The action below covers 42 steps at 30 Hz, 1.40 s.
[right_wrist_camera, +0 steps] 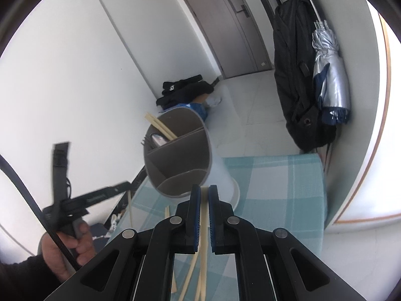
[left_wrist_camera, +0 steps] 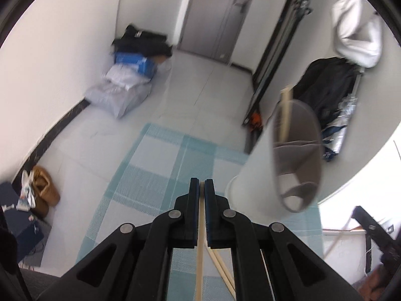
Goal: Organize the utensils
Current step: 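Carry both chopsticks up over the white holder with both grippers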
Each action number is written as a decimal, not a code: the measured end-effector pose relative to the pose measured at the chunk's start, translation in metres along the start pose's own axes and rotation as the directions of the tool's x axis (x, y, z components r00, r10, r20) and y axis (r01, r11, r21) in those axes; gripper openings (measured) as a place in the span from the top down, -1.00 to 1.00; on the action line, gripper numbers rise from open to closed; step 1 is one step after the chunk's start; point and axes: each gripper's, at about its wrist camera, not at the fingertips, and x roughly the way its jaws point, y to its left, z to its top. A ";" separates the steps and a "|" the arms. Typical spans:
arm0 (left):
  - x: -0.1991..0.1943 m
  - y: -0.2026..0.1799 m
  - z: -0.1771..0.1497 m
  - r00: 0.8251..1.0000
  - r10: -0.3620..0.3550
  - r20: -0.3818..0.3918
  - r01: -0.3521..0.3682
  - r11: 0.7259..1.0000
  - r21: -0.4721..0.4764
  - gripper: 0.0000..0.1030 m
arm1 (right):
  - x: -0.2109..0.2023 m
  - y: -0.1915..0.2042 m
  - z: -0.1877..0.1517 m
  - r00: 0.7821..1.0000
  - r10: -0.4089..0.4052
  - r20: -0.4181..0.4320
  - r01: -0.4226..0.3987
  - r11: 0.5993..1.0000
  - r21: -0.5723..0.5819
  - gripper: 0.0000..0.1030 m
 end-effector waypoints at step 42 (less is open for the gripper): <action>-0.105 -0.044 0.004 0.974 -0.215 0.074 0.196 0.959 0.203 0.99 | -0.029 0.055 -0.007 0.975 -0.175 0.138 0.194 0.971 -0.138 0.90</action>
